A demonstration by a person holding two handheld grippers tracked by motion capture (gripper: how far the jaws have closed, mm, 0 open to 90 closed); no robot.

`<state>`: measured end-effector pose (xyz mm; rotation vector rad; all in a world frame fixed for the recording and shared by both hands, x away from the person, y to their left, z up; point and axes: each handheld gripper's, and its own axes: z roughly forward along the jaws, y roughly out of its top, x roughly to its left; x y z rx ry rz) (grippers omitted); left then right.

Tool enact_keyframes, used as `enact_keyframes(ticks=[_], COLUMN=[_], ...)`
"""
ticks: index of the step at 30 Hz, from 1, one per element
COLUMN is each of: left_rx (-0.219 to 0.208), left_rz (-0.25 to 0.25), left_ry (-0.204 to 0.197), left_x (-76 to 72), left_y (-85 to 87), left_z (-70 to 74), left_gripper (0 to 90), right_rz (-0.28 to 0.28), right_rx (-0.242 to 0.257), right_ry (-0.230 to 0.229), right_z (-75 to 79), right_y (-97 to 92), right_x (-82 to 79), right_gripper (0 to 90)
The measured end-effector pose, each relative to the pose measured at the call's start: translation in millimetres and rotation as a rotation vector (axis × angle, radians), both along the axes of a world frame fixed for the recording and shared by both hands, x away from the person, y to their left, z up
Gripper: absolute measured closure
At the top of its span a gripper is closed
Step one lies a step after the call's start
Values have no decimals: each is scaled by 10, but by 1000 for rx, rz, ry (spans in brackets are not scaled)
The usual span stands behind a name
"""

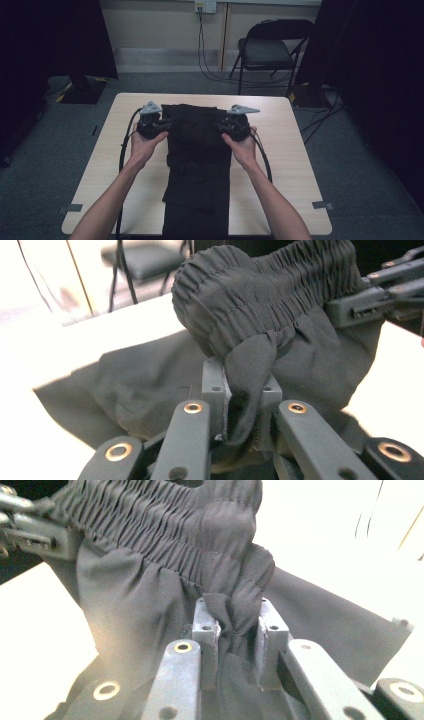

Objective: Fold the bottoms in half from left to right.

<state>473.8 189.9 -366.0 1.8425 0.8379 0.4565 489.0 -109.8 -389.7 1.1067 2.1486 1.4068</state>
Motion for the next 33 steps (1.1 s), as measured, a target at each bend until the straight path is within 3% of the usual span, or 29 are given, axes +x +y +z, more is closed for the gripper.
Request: enact_keyframes(ticks=[1,3,4,5,6,7,8,9,10,11,12,13,15,16,17,18,19,20,21,22,24,25,26,30,31,32,33], left_rx=[-31,-55,-55,-47,-57,-57,-60,-60,-66,-66,-63,-60,-40,-11,-11,22,27,60,60,115,145,145,177,150,157,194,194], left_rz=[-17,-51,-51,-59,-72,-72,-88,-88,-120,-120,-125,-151,-151,-168,-168,-171,-169,-188,-188,-200,-194,-194,-193,-173,-160,-131,-131], left_ry=[-44,-80,-80,-98,-88,-88,-90,-90,-61,-61,-39,19,90,131,131,156,182,297,297,313,359,359,365,378,360,312,312], left_x=[-128,-317,-317,-426,-640,-640,-872,-872,-1095,-1095,-1189,-1317,-1390,-1409,-1409,-1424,-1433,-1401,-1401,-1372,-1315,-1315,-1257,-1129,-1079,-973,-973], left_y=[1,10,10,14,34,34,60,60,87,87,94,92,69,48,48,38,43,35,35,8,-36,-36,-69,-78,-91,-125,-125], left_z=[244,417,417,468,506,506,462,462,319,319,217,-25,-301,-443,-443,-580,-724,-910,-910,-1003,-1110,-1110,-1171,-1235,-1239,-1237,-1237], left_gripper=[814,813,812,812,811,811,810,810,808,806,805,803,801,800,797,797,797,796,790,787,785,781,776,777,778,778,778], right_rz=[10,28,41,41,72,72,104,125,147,147,182,196,209,213,213,220,220,237,243,248,251,251,251,200,178,169,169], right_rx=[32,64,71,71,96,96,89,89,76,76,55,52,12,5,5,-22,-22,-54,-66,-83,-139,-139,-161,-161,-175,-164,-164], right_ry=[-44,-84,-93,-93,-110,-110,-123,-117,-108,-108,-93,-67,-35,2,2,72,72,122,152,178,199,199,196,149,121,127,127], right_z=[268,480,554,554,630,630,639,617,582,582,460,368,134,-4,-4,-299,-299,-561,-671,-762,-898,-898,-979,-1035,-1055,-1060,-1060], right_y=[-45,-96,-119,-119,-157,-157,-174,-179,-185,-185,-215,-225,-236,-241,-241,-240,-240,-221,-204,-183,-131,-131,-126,-137,-120,-119,-119], right_x=[-67,-187,-267,-267,-453,-453,-657,-758,-862,-862,-1046,-1118,-1231,-1262,-1262,-1305,-1305,-1339,-1344,-1344,-1334,-1334,-1280,-1177,-1088,-1017,-1017], right_gripper=[766,767,768,768,767,767,767,767,767,767,766,766,766,766,766,765,765,765,765,764,762,762,762,765,766,767,767])
